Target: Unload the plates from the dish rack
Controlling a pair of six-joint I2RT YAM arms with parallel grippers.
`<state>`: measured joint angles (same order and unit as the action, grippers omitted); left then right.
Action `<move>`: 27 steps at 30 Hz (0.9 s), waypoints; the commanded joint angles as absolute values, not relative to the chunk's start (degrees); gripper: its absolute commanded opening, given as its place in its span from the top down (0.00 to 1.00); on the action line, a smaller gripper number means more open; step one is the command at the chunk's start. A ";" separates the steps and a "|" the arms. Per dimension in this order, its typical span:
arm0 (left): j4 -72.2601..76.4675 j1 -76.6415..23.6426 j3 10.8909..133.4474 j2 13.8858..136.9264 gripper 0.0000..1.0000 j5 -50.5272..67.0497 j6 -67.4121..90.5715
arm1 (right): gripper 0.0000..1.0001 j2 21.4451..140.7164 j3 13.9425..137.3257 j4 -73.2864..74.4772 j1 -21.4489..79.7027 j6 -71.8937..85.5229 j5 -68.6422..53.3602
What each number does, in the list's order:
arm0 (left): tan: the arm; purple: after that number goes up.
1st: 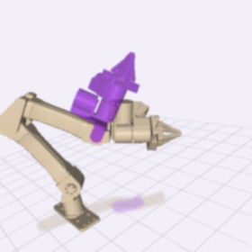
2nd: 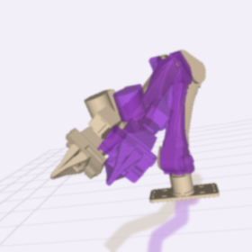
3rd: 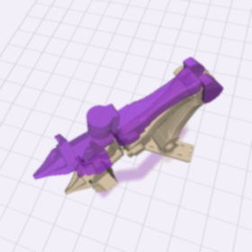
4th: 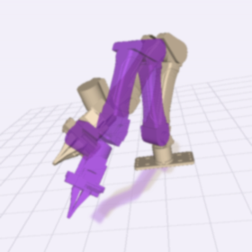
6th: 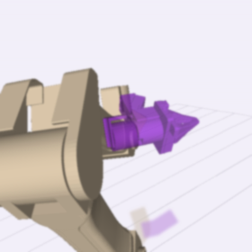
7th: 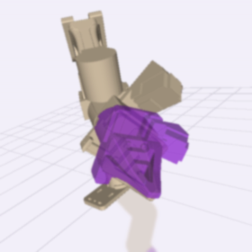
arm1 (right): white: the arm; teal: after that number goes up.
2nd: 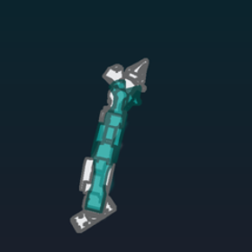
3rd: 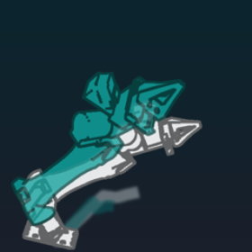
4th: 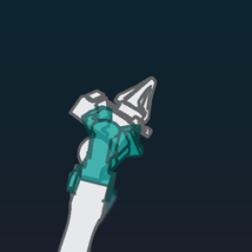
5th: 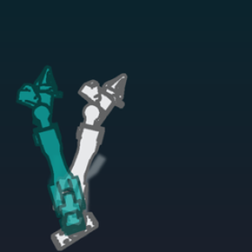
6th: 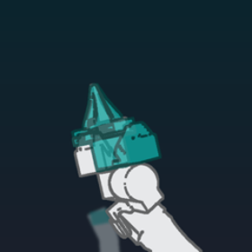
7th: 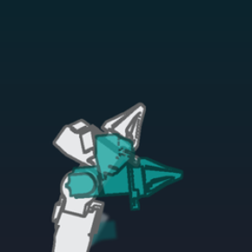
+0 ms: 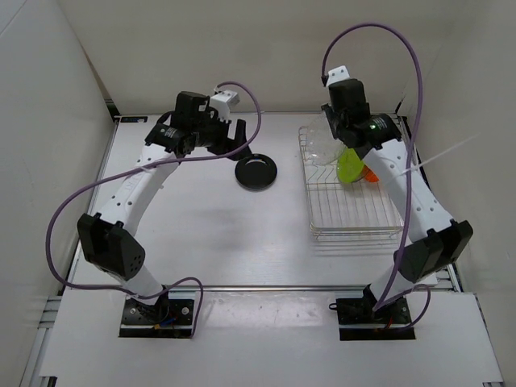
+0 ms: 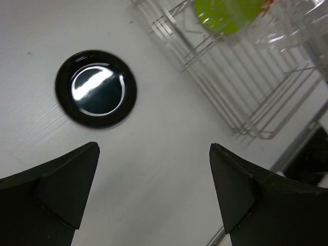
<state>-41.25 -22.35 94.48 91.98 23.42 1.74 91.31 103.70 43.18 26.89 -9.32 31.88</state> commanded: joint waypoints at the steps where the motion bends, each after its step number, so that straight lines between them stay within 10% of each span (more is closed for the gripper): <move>1: -35.87 -23.64 99.91 94.64 0.00 32.33 10.60 | 1.00 86.14 103.63 42.63 26.89 -3.17 22.17; 21: -33.40 -27.69 115.22 111.62 0.04 46.14 20.30 | 1.00 86.48 105.29 44.91 26.37 5.71 4.31; 27: -32.87 -27.69 113.56 110.31 0.19 45.53 20.30 | 1.00 88.24 106.35 44.91 26.37 7.11 7.11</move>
